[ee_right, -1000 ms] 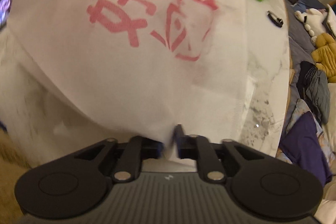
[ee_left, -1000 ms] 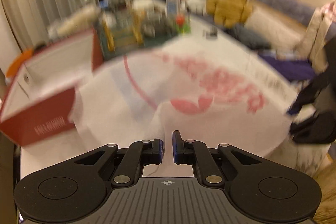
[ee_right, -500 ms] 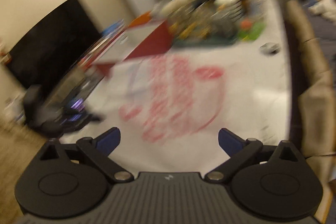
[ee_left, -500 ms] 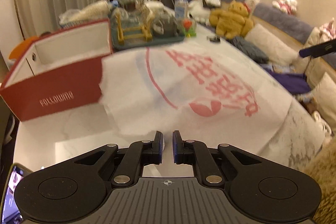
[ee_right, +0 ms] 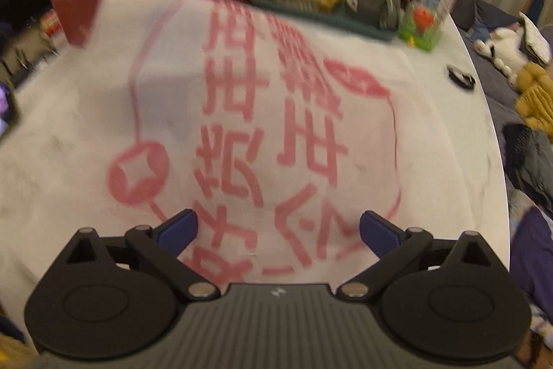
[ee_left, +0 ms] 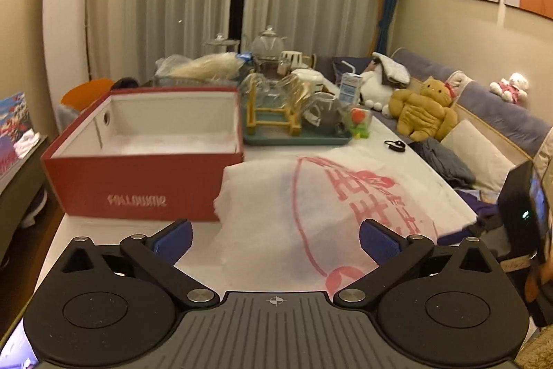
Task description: Fold shopping bag
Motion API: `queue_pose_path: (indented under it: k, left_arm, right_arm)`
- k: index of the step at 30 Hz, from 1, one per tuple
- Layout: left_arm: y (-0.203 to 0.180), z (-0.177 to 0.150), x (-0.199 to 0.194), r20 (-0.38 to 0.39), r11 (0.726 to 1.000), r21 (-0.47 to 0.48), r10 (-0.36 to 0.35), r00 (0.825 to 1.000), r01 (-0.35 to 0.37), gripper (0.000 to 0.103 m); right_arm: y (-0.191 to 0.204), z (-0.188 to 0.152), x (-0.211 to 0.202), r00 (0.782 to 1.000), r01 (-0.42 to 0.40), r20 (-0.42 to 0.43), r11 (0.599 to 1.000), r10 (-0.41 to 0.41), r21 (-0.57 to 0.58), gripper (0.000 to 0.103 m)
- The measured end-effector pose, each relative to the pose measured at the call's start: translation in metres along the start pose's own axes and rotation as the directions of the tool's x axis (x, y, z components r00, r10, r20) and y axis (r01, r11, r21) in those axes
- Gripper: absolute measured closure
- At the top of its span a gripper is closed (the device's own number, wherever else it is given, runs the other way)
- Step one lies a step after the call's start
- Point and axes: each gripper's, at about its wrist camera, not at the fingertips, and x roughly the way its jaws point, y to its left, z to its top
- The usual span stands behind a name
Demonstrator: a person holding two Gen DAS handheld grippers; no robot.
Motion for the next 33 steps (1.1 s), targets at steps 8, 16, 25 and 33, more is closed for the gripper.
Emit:
queue_pose_path:
  k: [8,16,25,33]
  left_arm:
    - [-0.005,-0.010,0.015,-0.040,0.999,0.036,-0.017,0.999,0.018,0.000]
    - [-0.019,-0.024,0.042,-0.151,0.991,0.081,-0.096,0.984,0.109,0.000]
    - [-0.036,-0.045,0.105,-0.263,0.997,0.026,-0.065,0.963,0.074,0.000]
    - [-0.048,-0.038,0.112,-0.257,0.977,0.146,-0.113,0.960,0.154,0.000]
  right_arm:
    - [0.002,-0.012,-0.008,0.999,-0.035,-0.026,0.998,0.034,-0.056,0.102]
    - [-0.018,-0.048,-0.037,0.986,-0.166,-0.069,0.963,0.154,-0.213,0.102]
    - [-0.028,-0.061,-0.057,0.957,-0.289,-0.189,0.783,0.220,-0.551,0.102]
    - [-0.024,-0.051,-0.051,0.943,-0.329,-0.224,0.583,0.247,-0.743,0.101]
